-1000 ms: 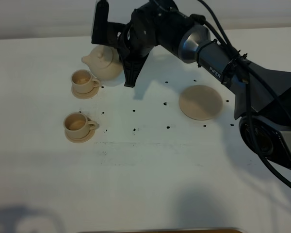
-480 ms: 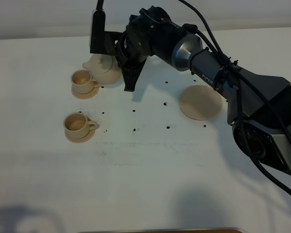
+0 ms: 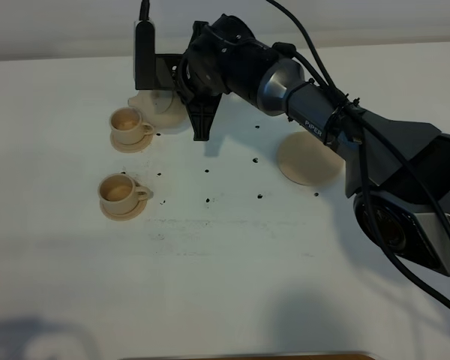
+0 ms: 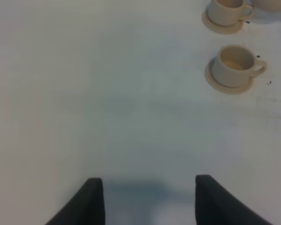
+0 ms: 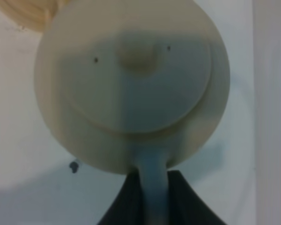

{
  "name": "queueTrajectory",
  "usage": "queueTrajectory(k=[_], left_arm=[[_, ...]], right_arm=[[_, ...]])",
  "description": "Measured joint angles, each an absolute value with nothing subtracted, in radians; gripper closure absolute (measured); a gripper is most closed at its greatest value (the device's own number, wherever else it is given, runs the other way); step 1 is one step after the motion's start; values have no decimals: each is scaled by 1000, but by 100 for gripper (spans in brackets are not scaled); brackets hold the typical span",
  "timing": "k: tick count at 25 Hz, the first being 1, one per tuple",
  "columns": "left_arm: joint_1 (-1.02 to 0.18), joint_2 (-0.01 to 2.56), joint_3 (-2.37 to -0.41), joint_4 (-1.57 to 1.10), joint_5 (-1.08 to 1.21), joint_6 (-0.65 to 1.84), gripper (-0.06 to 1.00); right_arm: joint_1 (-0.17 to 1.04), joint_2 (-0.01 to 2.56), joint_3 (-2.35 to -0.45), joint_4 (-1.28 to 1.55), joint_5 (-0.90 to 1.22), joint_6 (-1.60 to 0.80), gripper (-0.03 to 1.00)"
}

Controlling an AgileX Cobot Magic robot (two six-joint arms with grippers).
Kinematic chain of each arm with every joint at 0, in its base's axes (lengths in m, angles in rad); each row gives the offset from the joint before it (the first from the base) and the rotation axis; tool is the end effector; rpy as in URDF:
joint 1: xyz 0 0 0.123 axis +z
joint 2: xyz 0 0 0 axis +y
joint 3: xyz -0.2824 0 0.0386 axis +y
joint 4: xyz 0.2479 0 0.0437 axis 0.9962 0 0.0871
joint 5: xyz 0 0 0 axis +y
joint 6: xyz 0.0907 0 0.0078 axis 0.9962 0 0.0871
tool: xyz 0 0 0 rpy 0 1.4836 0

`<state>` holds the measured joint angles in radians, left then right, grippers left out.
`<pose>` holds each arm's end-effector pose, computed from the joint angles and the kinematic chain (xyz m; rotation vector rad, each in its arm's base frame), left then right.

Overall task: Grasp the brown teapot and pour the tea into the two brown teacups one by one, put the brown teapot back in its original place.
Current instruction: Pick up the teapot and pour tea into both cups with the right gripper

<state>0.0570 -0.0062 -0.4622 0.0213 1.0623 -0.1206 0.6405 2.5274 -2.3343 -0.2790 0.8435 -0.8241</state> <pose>-0.0017 0.0016 0.2665 -0.1848 2.0691 -0.0132 0.4585 0.3184 0.1780 -1.7935 1.7703 -0.4119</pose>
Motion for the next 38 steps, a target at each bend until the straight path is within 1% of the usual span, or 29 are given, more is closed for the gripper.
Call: queueTrajectory(k=[38], left_arm=[[57, -6, -462, 21, 1062, -121, 44]], right_arm=[[695, 2535, -2334, -456, 827, -814, 88]])
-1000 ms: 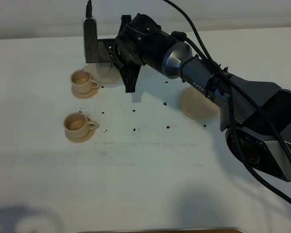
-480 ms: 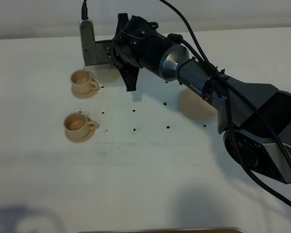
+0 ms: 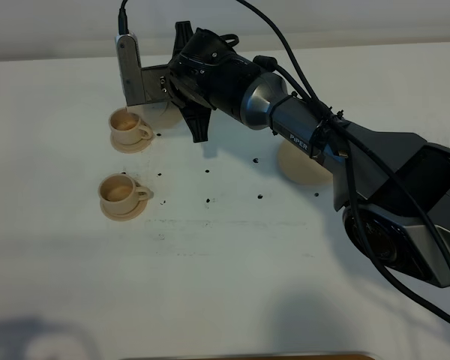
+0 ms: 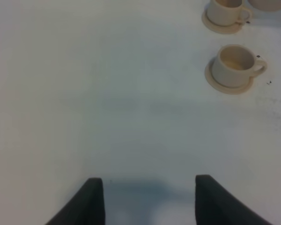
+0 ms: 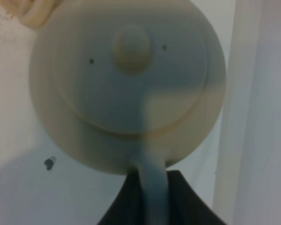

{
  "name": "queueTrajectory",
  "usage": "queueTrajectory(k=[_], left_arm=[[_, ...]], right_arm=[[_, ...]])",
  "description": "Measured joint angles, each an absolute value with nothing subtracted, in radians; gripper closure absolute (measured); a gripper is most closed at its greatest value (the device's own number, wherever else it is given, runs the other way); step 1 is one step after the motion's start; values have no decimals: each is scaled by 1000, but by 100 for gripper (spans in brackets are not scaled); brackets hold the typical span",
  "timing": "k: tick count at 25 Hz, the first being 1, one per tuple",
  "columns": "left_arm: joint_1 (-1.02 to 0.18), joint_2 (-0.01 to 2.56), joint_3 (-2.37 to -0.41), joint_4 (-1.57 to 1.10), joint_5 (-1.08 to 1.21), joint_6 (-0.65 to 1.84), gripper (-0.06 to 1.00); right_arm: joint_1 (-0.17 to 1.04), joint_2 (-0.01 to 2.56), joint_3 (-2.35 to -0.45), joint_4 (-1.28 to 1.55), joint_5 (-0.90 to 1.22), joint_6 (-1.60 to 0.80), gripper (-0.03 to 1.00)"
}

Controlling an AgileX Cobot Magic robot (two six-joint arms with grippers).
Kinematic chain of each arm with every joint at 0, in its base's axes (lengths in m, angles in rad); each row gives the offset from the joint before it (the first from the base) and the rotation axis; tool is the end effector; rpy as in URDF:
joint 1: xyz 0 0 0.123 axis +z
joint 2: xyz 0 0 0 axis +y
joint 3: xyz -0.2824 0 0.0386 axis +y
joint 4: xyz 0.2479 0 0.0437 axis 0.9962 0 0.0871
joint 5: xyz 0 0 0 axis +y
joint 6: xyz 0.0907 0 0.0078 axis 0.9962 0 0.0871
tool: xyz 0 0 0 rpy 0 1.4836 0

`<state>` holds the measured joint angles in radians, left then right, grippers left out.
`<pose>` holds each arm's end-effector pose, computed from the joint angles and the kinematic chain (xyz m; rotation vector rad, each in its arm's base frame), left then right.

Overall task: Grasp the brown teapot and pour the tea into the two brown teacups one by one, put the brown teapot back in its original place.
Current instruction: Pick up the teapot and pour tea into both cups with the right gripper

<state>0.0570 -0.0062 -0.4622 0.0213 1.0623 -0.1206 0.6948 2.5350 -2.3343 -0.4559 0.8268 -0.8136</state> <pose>-0.0017 0.0016 0.2665 -0.1848 2.0691 -0.0132 0.4491 0.3358 0.1789 -1.8750 1.6297 -0.5954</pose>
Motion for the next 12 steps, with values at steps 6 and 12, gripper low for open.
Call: queueTrajectory(k=[6, 12], left_arm=[[57, -6, -462, 21, 1062, -121, 44], [57, -6, -462, 21, 1062, -121, 44]], right_arm=[[699, 2535, -2334, -480, 822, -814, 88], [699, 2535, -2334, -504, 820, -814, 88]])
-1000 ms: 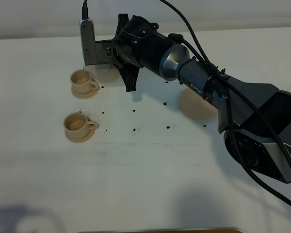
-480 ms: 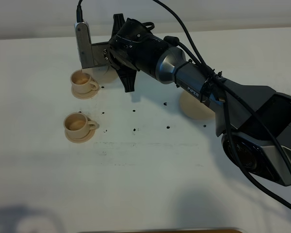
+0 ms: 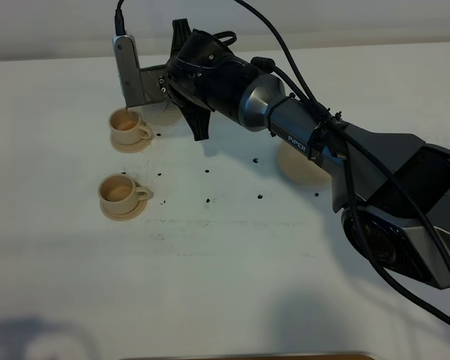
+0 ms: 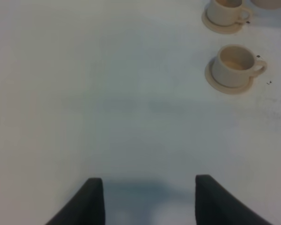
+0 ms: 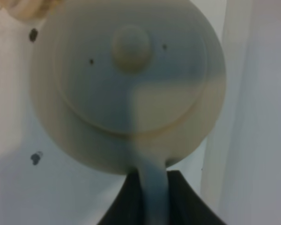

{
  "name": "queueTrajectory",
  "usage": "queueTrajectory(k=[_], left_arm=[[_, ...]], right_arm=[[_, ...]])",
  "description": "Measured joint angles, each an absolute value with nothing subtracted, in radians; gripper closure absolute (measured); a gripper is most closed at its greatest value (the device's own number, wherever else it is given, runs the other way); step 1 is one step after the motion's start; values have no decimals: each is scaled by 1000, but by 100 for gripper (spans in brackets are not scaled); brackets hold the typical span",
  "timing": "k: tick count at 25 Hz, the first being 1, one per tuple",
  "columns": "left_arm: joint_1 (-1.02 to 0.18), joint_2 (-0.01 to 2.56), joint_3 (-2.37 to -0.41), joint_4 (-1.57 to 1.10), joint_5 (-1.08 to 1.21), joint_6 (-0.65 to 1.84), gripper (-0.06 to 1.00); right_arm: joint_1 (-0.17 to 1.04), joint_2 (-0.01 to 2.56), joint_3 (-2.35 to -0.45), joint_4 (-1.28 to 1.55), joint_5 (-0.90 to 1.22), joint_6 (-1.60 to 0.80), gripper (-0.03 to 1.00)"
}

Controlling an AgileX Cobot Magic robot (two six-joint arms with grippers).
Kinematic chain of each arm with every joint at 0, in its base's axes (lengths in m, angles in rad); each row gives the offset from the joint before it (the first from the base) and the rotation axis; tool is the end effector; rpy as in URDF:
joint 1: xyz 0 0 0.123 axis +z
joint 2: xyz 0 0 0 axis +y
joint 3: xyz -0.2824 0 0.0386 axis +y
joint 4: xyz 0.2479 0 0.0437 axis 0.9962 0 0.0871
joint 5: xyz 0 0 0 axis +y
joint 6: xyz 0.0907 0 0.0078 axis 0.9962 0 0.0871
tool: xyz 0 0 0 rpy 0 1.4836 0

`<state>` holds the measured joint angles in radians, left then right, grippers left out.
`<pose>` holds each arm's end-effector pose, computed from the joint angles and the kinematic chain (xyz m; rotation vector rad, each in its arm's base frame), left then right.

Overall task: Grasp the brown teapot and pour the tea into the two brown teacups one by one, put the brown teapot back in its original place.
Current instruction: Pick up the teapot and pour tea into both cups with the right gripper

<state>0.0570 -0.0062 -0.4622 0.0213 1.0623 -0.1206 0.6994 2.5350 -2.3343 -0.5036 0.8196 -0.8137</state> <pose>-0.0017 0.0016 0.2665 -0.1848 2.0691 -0.0132 0.4498 0.3363 0.1807 -1.8864 1.5929 -0.6487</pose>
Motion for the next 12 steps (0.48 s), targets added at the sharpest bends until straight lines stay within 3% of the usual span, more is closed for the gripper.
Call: queueTrajectory(k=[12], left_arm=[[57, -6, -462, 21, 1062, -121, 44]], right_arm=[[699, 2535, -2334, -516, 813, -861, 88]])
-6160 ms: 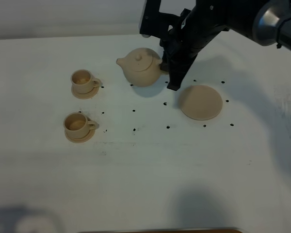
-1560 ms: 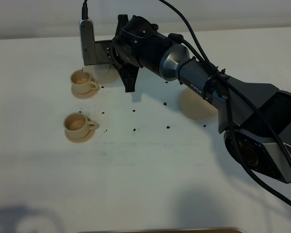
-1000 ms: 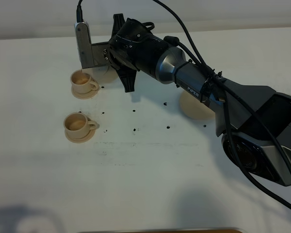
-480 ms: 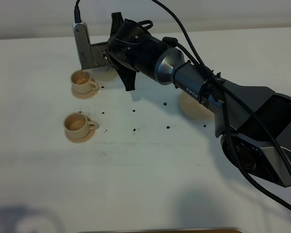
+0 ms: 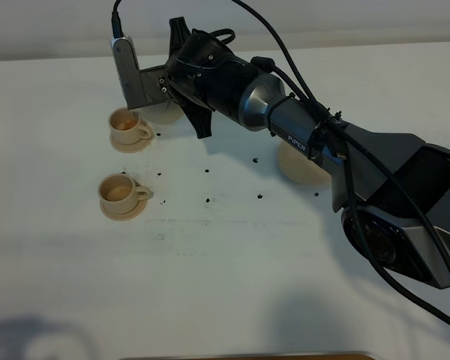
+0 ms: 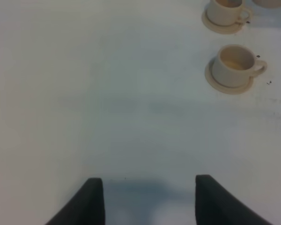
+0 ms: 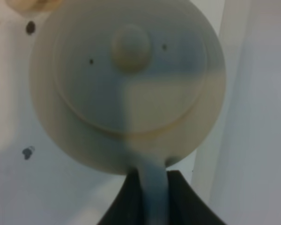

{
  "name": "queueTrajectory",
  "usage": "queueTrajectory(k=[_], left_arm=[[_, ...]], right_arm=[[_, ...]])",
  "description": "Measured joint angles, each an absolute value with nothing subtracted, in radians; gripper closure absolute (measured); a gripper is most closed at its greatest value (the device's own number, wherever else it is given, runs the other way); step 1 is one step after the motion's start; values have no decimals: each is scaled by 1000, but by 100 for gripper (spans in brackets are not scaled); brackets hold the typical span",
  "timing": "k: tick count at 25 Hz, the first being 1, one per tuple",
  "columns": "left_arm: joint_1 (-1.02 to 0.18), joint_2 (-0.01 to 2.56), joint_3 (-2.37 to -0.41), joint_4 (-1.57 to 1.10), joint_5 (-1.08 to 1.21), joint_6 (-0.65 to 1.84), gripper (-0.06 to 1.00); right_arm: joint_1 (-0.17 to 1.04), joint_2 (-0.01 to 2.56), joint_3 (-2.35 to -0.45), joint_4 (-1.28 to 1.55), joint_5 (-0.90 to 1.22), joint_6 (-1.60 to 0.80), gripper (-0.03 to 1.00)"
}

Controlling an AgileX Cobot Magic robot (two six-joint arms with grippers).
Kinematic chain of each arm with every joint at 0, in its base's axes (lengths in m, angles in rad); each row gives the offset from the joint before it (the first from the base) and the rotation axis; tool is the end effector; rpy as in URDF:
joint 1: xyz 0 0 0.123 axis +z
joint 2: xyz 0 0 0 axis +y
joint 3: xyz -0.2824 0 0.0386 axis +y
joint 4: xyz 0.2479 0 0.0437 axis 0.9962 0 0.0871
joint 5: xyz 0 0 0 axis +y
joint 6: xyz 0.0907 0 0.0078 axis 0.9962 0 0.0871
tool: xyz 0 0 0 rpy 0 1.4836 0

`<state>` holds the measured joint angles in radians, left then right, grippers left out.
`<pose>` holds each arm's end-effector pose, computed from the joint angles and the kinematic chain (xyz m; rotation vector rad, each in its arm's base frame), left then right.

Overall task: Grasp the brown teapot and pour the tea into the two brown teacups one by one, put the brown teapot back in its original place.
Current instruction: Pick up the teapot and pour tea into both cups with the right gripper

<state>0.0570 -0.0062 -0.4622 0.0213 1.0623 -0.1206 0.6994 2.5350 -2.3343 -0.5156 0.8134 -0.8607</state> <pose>-0.0017 0.0016 0.2665 -0.1848 2.0691 -0.0132 0.4505 0.3363 0.1813 -1.9286 1.5406 -0.6817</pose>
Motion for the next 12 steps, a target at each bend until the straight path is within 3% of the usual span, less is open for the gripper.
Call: queueTrajectory(k=[12], left_arm=[[57, -6, -462, 21, 1062, -121, 44]], right_arm=[[705, 2535, -2334, -517, 797, -882, 88]])
